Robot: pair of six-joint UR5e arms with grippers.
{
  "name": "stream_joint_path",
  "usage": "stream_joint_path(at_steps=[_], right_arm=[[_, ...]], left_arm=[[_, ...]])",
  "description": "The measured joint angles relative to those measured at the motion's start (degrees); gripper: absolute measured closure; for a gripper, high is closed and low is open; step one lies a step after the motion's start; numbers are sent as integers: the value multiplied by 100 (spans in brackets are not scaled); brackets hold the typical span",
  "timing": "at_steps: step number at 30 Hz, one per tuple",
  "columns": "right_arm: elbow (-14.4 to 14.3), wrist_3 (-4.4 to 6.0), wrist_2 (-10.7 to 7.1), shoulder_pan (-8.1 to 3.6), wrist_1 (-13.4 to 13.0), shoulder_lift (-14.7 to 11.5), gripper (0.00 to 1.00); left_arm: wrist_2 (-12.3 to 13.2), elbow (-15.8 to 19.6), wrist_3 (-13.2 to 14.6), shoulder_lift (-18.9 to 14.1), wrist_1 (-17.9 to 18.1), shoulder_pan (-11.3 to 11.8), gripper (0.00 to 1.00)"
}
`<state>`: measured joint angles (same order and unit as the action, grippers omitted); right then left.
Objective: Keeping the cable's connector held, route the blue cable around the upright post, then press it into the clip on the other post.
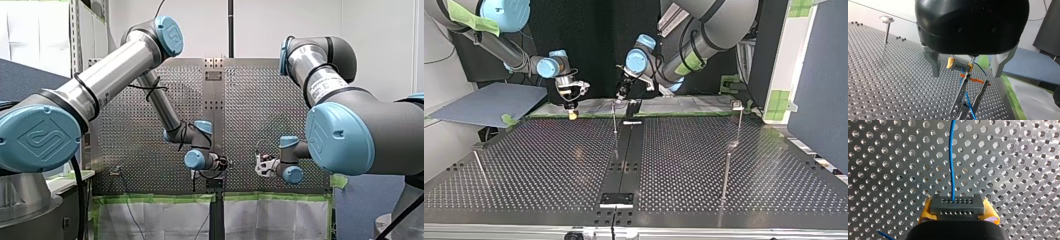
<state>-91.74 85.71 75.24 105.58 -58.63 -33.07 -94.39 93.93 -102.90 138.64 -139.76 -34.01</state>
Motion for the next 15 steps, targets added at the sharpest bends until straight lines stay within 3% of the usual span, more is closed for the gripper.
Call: stream_joint_path(at_steps=[15], right_arm=[[1, 0, -5, -2, 8, 2, 100]], left_arm=[[-4, 1, -27, 0, -204, 0, 0]])
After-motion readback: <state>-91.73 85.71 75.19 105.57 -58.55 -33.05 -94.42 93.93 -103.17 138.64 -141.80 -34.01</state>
